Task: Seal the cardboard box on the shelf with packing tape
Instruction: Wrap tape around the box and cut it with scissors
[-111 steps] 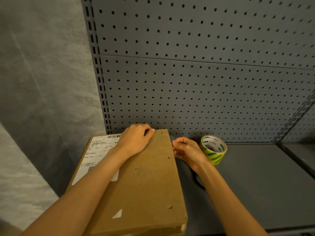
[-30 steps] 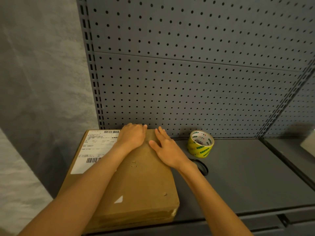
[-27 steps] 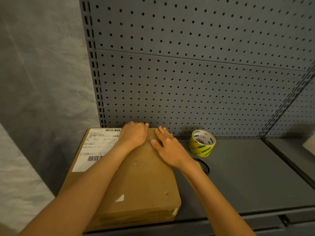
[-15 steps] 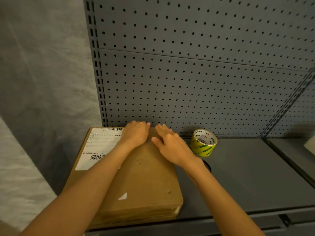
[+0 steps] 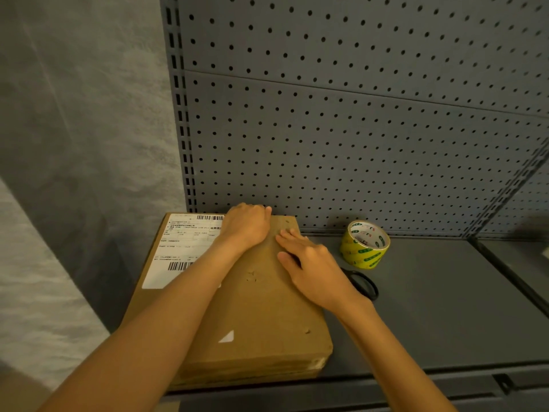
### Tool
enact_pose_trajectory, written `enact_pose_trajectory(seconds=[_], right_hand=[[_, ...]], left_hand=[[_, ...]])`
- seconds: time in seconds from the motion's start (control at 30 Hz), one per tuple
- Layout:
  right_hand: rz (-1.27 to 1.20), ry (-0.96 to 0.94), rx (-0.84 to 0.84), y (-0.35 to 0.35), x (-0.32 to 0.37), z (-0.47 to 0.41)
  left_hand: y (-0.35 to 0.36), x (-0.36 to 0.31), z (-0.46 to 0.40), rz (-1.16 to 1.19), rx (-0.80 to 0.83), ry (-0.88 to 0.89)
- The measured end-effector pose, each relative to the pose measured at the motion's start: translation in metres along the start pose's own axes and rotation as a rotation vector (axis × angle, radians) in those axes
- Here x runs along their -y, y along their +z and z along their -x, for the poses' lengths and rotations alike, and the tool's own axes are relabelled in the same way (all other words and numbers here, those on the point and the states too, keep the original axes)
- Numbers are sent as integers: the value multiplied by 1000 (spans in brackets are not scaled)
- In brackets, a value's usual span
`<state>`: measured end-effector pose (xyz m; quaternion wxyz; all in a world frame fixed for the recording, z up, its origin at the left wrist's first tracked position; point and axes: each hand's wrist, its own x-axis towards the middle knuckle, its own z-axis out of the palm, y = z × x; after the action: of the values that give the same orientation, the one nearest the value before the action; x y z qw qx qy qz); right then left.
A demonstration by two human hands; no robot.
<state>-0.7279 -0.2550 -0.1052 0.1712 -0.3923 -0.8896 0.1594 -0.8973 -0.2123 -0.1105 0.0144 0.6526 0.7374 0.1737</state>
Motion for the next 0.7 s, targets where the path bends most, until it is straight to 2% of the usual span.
enact_pose_trajectory(seconds=[0.13, 0.27, 0.4, 0.5, 0.63, 0.7], right_hand=[[-151, 71, -42, -11, -1, -10], [-255, 153, 48, -8, -7, -26], [-510, 227, 81, 3, -10, -25], [-615, 280, 62, 7, -12, -25], [-952, 429, 29, 9, -12, -24], [-993, 459, 21, 9, -13, -25]], left_hand=[[2, 3, 0, 34, -5, 0], [2, 2, 2, 44, -19, 9], [2, 2, 2, 50, -8, 1], [2, 2, 4, 48, -1, 4], [0, 1, 4, 27, 10, 5], [-1, 0, 4, 21, 16, -4]])
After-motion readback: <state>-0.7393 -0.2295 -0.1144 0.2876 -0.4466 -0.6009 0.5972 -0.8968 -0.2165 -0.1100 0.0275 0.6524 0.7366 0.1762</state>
